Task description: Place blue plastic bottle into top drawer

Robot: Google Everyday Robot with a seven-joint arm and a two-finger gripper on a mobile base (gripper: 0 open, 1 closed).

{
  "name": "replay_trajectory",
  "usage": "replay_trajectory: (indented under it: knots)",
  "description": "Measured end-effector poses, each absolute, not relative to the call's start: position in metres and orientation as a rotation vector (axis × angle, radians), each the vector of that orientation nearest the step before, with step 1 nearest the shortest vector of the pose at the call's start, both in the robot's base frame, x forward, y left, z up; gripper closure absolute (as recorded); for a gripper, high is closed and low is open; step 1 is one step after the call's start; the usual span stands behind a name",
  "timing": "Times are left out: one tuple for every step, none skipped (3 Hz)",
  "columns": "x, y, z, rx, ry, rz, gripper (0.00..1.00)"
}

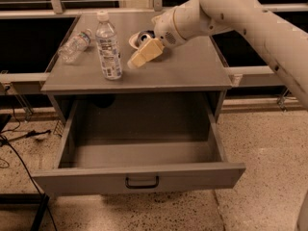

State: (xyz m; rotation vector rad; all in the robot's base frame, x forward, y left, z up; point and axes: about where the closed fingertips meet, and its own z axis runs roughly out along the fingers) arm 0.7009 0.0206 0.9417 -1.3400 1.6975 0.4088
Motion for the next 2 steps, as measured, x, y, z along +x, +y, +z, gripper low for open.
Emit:
replay_trajectory:
  knots:
    - [0.712,0.03,0.933,-1.337,1.674,0.435,0.0]
    - [0.719,0.044,0.926,-1.339,1.65,0.476,0.0]
